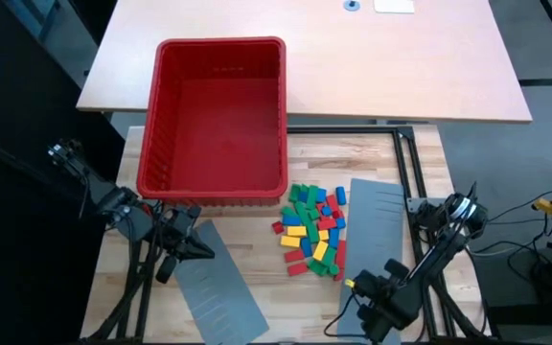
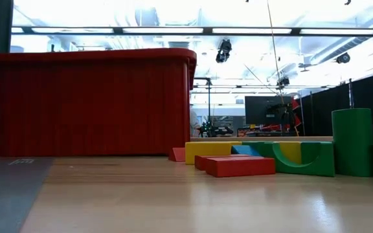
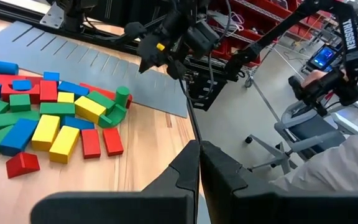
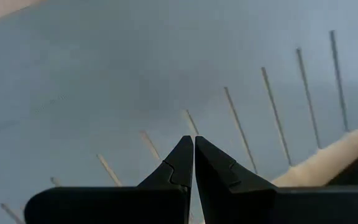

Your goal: Sort blocks

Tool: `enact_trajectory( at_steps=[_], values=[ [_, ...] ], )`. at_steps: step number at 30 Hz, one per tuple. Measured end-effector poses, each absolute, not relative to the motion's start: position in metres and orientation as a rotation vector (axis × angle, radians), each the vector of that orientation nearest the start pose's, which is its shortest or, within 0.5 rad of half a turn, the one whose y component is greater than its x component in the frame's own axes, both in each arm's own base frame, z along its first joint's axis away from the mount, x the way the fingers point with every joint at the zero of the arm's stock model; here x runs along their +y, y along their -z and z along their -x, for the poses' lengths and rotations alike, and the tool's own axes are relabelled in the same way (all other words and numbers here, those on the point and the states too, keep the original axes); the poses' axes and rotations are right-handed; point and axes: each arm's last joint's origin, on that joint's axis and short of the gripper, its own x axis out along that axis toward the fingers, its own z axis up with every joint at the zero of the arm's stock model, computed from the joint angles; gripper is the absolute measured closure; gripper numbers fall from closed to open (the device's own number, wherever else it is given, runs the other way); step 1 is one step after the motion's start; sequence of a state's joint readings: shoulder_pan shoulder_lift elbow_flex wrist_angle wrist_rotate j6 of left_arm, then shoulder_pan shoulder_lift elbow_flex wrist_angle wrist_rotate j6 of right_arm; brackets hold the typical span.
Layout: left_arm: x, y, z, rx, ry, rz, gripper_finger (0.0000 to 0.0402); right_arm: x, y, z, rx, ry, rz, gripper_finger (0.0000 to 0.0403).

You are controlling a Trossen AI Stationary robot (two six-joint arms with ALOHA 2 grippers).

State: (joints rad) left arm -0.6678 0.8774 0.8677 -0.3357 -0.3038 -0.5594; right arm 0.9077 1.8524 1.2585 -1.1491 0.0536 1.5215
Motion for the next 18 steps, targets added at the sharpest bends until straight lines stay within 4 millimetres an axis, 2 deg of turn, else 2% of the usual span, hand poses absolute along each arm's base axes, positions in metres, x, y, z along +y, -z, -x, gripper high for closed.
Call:
enact_trajectory(
  at_steps=[12, 18],
  values=[
    [-0.111, -0.329, -0.155, 0.411, 0.258, 0.383, 0.0402, 0.264, -0.148, -0.206, 1.530, 0.479, -0.491, 0.0403],
    [-0.115, -0.326, -0.158, 0.437, 0.269, 0.395, 0.0402, 0.279, -0.144, -0.217, 1.525, 0.416, -0.513, 0.0403]
  ],
)
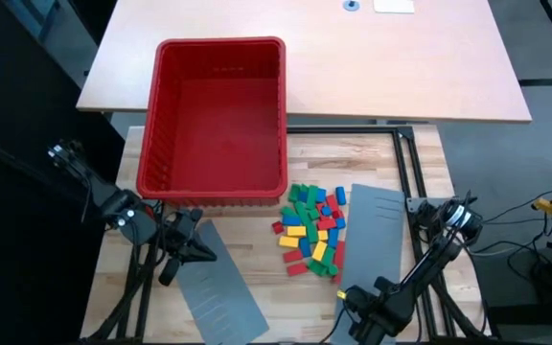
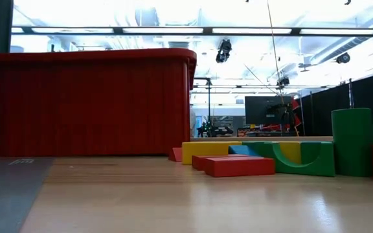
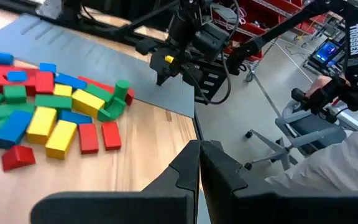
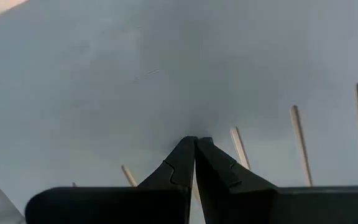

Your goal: Sort blocks

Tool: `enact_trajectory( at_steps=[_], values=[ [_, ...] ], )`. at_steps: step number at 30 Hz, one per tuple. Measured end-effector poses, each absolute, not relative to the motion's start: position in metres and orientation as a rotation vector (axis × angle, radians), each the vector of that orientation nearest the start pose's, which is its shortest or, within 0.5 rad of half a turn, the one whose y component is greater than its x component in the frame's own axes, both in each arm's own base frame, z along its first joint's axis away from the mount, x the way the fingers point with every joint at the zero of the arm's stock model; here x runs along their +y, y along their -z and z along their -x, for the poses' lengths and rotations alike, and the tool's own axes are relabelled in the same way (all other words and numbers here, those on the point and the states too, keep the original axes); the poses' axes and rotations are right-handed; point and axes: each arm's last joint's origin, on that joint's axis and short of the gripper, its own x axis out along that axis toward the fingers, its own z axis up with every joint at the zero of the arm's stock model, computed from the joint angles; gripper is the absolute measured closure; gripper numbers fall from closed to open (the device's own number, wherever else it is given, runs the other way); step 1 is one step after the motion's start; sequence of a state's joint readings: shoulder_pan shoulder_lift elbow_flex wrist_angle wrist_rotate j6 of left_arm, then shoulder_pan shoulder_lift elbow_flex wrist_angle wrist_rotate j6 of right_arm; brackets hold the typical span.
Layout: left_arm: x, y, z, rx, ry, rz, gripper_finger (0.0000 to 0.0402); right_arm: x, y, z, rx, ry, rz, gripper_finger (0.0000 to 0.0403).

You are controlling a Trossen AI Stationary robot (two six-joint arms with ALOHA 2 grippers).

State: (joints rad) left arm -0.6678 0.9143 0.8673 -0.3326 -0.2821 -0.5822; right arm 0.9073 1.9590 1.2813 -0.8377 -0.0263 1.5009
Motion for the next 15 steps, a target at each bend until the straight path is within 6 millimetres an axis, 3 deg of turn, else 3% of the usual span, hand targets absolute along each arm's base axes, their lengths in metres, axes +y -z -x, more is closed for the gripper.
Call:
enact_trajectory(
  at_steps=[15],
  values=[
    [-0.148, -0.298, -0.192, 0.571, 0.396, 0.444, 0.0402, 0.299, -0.149, -0.255, 1.400, 0.317, -0.544, 0.0403]
  ],
)
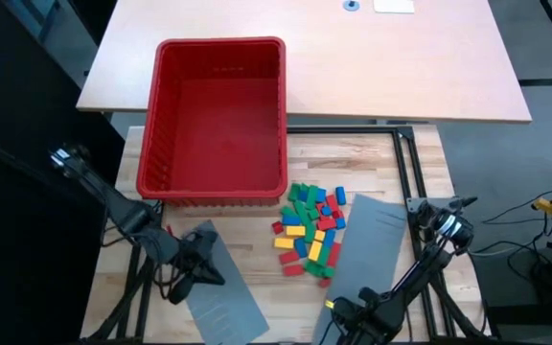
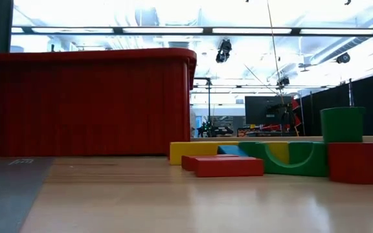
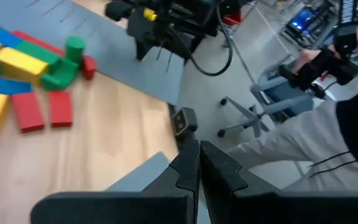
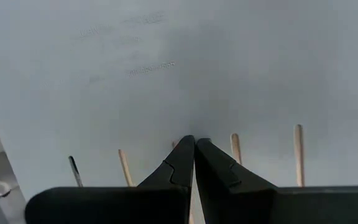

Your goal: Sort blocks

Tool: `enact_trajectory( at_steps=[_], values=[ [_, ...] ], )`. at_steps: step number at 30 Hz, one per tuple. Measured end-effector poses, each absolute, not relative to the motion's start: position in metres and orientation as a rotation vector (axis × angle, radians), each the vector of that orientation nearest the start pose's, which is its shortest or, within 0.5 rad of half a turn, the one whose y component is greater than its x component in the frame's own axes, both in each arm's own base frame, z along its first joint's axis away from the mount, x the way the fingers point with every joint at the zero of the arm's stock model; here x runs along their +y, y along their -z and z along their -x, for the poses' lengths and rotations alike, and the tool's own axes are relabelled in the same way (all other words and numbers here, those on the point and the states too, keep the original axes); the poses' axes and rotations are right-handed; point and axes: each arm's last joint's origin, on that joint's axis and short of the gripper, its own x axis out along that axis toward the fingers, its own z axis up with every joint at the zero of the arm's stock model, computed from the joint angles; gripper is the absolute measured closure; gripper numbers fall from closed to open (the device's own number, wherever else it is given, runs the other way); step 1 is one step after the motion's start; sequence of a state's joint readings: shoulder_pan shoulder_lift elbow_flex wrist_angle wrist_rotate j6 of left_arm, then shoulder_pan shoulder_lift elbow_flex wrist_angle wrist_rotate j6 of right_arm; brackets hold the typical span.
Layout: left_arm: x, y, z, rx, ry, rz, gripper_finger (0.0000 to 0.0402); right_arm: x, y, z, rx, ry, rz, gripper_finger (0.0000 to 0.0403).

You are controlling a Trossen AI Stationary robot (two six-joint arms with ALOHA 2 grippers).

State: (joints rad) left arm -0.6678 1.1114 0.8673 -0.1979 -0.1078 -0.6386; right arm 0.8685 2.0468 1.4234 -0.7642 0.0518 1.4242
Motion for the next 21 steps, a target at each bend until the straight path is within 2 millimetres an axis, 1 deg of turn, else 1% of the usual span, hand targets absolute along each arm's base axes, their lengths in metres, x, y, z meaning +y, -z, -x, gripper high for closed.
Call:
enact_trajectory(
  at_steps=[6, 13, 17, 21],
  values=[
    [-0.159, -0.290, -0.205, 0.557, 0.425, 0.458, 0.0402, 0.299, -0.149, -0.272, 1.376, 0.298, -0.518, 0.0403],
    [-0.167, -0.281, -0.215, 0.570, 0.445, 0.465, 0.0402, 0.303, -0.149, -0.291, 1.342, 0.262, -0.496, 0.0403],
    [-0.170, -0.276, -0.218, 0.584, 0.443, 0.471, 0.0402, 0.304, -0.150, -0.293, 1.327, 0.263, -0.497, 0.0403],
    [-0.174, -0.270, -0.221, 0.610, 0.453, 0.482, 0.0402, 0.305, -0.159, -0.284, 1.315, 0.329, -0.465, 0.0403]
  ],
)
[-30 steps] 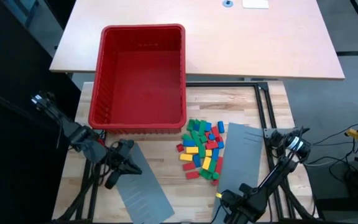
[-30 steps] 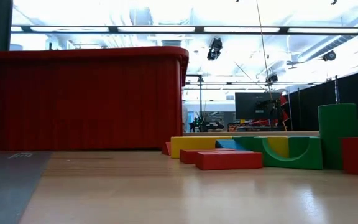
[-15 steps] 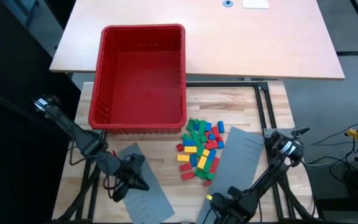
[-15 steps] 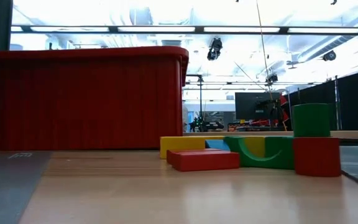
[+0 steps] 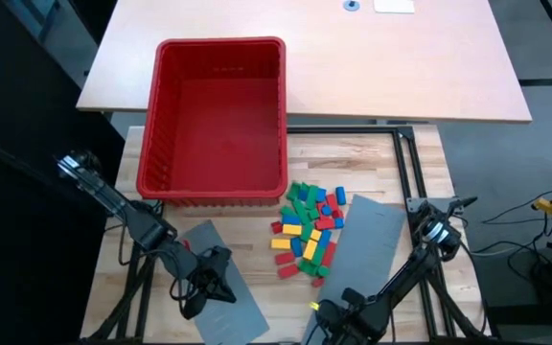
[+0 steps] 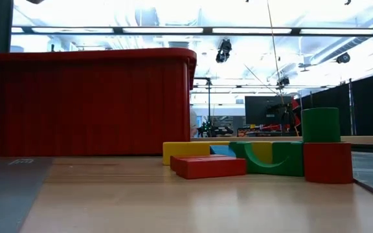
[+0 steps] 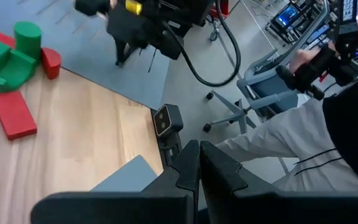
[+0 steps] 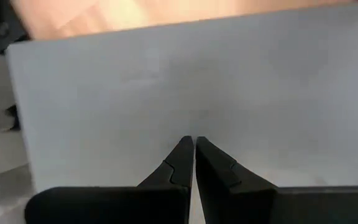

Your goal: Sort blocks

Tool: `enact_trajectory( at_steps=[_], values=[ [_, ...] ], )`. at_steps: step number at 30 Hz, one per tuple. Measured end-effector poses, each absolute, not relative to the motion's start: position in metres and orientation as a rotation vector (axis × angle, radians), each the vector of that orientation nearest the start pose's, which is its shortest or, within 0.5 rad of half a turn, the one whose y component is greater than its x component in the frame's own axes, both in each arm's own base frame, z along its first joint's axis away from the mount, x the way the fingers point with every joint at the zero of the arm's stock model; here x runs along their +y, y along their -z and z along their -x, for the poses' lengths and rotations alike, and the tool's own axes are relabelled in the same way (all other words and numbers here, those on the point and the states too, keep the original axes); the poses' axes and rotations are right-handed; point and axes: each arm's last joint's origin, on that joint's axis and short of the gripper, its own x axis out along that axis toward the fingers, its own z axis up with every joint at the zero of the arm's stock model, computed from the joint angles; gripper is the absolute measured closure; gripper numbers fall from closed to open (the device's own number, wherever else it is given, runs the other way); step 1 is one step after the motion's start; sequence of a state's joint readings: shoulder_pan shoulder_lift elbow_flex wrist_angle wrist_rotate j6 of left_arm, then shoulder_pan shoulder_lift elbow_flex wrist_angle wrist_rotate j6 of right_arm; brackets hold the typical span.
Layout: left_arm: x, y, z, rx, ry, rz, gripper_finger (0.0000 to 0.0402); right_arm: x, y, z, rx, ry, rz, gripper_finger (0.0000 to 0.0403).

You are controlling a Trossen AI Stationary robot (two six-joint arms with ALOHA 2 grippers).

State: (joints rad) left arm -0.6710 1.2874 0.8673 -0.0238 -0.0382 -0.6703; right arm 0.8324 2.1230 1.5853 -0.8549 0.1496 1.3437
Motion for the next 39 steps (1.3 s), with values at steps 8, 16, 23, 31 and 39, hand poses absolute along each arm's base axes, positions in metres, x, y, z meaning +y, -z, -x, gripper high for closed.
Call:
enact_trajectory(
  at_steps=[8, 16, 23, 31, 39],
  values=[
    [-0.179, -0.264, -0.226, 0.616, 0.457, 0.479, 0.0402, 0.312, -0.173, -0.278, 1.278, 0.351, -0.458, 0.0403],
    [-0.180, -0.262, -0.228, 0.614, 0.457, 0.482, 0.0402, 0.312, -0.176, -0.283, 1.225, 0.346, -0.479, 0.0403],
    [-0.180, -0.262, -0.228, 0.617, 0.456, 0.480, 0.0402, 0.307, -0.160, -0.287, 1.258, 0.399, -0.430, 0.0403],
    [-0.180, -0.262, -0.228, 0.619, 0.454, 0.488, 0.0402, 0.306, -0.146, -0.302, 1.278, 0.339, -0.433, 0.0403],
    [-0.180, -0.262, -0.228, 0.619, 0.452, 0.500, 0.0402, 0.317, -0.145, -0.293, 1.296, 0.309, -0.464, 0.0403]
  ],
)
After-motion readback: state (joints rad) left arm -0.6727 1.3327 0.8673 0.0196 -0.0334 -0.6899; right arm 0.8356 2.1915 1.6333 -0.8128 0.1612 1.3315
